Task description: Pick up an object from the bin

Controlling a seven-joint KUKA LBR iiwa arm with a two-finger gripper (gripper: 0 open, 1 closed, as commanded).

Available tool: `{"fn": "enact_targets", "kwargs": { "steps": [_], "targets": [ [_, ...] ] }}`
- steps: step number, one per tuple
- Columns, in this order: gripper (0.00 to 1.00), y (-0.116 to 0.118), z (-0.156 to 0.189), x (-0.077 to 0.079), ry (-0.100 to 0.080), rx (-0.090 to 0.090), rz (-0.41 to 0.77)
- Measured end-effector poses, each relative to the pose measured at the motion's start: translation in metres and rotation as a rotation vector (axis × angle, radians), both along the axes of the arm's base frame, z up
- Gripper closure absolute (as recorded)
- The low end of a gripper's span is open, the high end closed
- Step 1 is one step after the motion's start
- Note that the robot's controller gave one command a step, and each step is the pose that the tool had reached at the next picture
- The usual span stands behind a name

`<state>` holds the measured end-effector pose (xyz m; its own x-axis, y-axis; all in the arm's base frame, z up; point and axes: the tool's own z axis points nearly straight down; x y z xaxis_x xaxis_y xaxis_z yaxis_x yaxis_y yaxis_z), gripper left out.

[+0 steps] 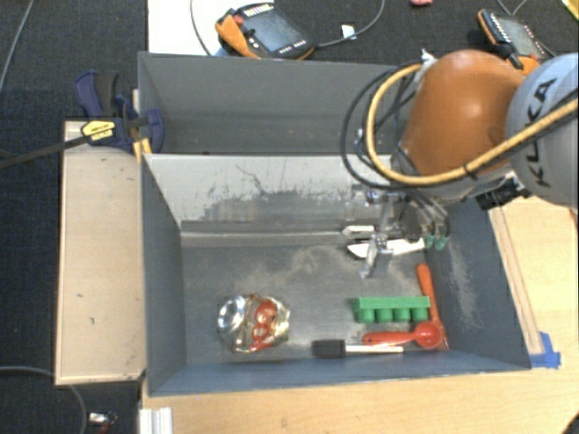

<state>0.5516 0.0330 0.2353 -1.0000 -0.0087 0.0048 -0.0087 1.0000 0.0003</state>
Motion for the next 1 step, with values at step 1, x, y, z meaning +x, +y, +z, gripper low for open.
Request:
{"fn": "enact_targets", "kwargs": {
  "steps": [1],
  "targets": [
    [0.0,-0.0002,0.0048,0.0013,-0.009,0.001,-0.002]
  ]
}}
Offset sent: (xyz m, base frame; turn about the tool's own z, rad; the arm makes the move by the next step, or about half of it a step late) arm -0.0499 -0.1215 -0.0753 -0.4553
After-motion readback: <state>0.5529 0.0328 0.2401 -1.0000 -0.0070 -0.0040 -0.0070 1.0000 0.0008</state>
